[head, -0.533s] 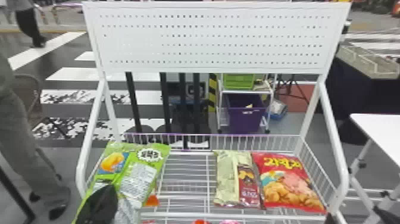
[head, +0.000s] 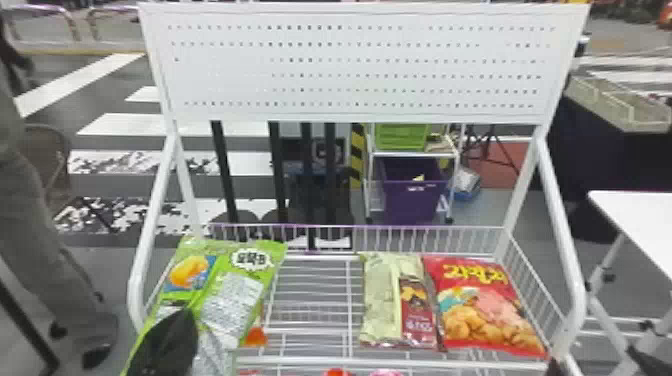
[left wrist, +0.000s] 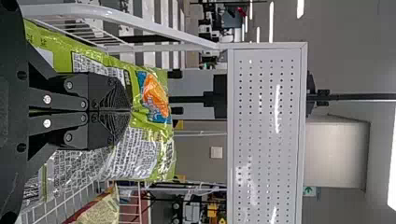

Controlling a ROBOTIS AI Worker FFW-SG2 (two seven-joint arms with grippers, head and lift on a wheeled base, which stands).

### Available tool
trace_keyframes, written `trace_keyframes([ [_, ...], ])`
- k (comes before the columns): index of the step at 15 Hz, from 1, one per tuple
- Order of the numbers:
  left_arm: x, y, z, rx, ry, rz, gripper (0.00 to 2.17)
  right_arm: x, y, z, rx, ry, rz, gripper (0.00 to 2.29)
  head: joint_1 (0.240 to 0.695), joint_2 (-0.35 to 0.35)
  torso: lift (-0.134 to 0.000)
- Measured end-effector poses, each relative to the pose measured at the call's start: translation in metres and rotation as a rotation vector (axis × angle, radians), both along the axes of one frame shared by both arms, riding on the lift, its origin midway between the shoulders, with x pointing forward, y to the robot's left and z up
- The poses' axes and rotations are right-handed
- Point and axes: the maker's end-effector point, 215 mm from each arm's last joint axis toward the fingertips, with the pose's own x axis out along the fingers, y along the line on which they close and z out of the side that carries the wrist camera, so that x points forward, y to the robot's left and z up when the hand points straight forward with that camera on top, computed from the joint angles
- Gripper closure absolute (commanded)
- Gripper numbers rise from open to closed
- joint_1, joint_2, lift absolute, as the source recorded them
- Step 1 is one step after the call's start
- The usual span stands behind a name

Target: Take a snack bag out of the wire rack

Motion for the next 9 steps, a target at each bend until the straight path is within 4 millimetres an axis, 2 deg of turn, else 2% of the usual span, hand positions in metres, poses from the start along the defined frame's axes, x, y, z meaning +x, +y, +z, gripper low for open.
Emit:
trace_keyframes([
  [2, 0.000, 0.000, 0.000, 0.000, 0.000, 0.000, 1.66, 0.002, 0.000, -0.006, 0.003, 0.011, 0.002, 0.13, 0.499, 0.000, 0.000],
  [4, -0.001, -0.002, 0.000, -0.003, 0.002, -0.005, 1.66, 0.016, 0.004, -0.026, 0.027, 0.043, 0.016, 0.13, 0.499, 0.000, 0.000],
  [6, -0.001, -0.005, -0.001, -0.003, 0.002, -0.009, 1.66, 0.045, 0.021, -0.046, 0.043, 0.067, 0.054, 0.13, 0.499, 0.000, 0.000],
  [9, -0.003, -0.006, 0.001, -0.003, 0.000, -0.012, 1.66, 0.101, 0.056, -0.066, 0.056, 0.096, 0.123, 0.13, 0.499, 0.000, 0.000],
])
